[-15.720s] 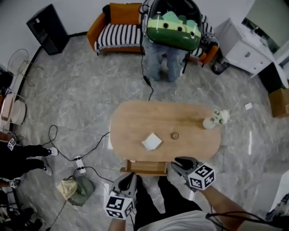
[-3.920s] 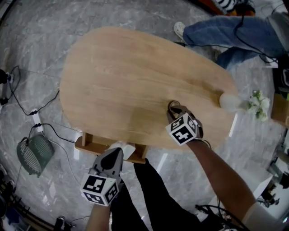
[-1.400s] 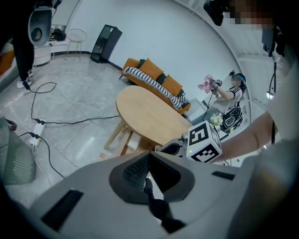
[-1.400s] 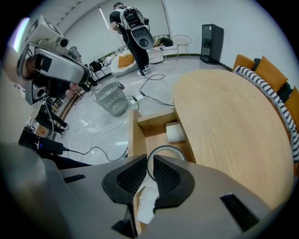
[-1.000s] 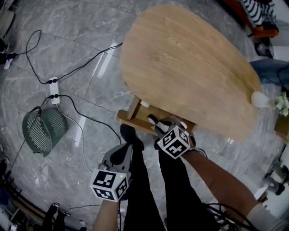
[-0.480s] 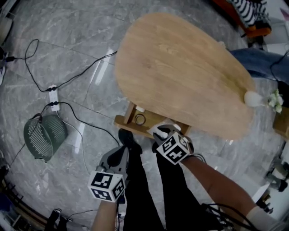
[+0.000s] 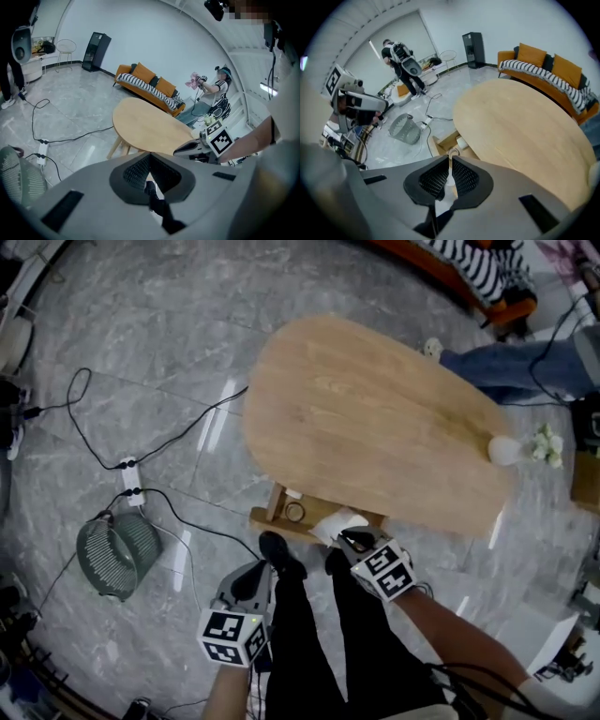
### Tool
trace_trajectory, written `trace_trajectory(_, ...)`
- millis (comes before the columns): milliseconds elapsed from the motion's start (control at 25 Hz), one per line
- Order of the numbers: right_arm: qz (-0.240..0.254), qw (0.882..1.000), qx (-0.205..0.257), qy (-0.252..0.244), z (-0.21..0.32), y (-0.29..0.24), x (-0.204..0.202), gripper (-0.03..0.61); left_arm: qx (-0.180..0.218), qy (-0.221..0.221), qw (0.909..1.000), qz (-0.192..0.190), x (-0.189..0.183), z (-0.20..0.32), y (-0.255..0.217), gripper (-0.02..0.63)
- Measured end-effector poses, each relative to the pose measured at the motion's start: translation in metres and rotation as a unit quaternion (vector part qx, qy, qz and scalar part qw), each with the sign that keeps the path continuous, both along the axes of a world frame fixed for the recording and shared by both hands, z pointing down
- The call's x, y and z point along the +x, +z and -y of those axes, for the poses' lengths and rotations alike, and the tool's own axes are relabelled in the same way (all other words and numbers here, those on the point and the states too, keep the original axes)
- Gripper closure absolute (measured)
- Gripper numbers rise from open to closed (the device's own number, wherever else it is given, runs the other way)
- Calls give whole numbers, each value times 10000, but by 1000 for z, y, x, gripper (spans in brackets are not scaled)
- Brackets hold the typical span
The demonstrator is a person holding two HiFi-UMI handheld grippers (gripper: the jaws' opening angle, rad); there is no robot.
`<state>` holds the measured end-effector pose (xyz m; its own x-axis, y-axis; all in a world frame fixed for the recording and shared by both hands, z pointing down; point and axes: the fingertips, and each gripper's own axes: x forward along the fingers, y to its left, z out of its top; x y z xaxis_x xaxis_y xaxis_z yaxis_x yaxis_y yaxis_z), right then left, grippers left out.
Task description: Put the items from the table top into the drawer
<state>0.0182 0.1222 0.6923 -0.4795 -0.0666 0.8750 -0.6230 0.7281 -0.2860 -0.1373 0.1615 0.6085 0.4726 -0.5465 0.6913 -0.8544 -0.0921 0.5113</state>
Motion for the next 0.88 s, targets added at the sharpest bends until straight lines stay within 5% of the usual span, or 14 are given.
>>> trace_trajectory(320,442,9927,45,1119,3,-86,16,540,162,146,9997,69,-4,6,-61,614)
trace_trajectory(560,1015,9768,-86,1884,3,-142,18,540,321,407,9987,-22,1,0,-114,614)
trace_trajectory(880,1333,9642,139,2290,-17,-217,33,540,586,747,9954,83,1,-10,-170,614)
